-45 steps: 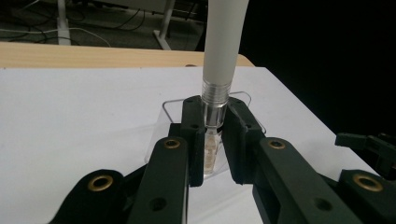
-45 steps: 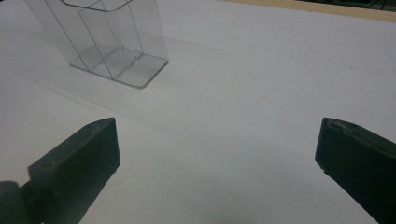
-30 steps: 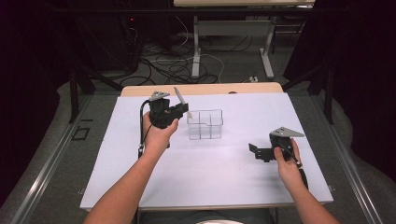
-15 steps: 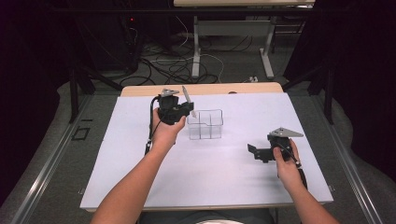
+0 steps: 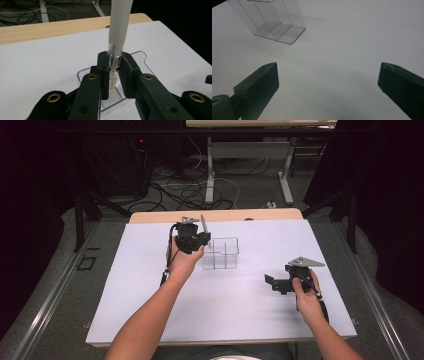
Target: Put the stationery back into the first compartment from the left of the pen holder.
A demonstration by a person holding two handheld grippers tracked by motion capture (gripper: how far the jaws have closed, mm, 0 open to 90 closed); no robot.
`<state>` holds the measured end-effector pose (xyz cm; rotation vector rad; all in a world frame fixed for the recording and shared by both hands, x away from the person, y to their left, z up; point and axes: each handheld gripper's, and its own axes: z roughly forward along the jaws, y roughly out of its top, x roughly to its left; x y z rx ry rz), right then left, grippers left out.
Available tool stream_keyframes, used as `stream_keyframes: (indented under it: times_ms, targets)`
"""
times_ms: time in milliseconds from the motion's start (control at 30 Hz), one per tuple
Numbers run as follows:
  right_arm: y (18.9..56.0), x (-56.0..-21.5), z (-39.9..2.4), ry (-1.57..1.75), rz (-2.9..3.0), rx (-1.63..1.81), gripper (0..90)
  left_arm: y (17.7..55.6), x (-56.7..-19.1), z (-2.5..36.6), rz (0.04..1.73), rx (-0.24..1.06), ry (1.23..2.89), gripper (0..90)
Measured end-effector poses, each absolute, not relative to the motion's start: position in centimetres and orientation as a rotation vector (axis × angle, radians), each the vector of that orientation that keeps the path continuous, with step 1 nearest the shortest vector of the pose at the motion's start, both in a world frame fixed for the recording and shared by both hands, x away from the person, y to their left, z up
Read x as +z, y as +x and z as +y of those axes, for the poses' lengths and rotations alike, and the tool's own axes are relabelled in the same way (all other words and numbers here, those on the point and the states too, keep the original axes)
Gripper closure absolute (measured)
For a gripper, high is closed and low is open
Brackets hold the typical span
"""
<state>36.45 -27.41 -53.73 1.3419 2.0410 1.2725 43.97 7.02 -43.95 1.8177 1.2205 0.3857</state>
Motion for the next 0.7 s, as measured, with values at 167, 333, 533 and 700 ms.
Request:
stream_keyframes:
  times_ms: [167,333,533,700]
  targets:
    - [36.4,-53.8,-27.4,1.349,2.047,1.276,3.5,44.1,-44.5,6.7,1.218,0.398,1.849,79.3]
    - [36.4,-53.8,-27.3,1.347,2.049,1.284,3.9,44.3,-45.1,6.4,1.226,0.401,1.872,79.3]
    - [36.5,-53.8,-27.2,1.340,2.058,1.278,4.4,44.4,-45.5,6.1,1.234,0.417,1.915,79.3]
    - [36.4,-53.8,-27.2,1.342,2.062,1.283,4.9,44.5,-45.9,5.8,1.232,0.440,1.943,79.3]
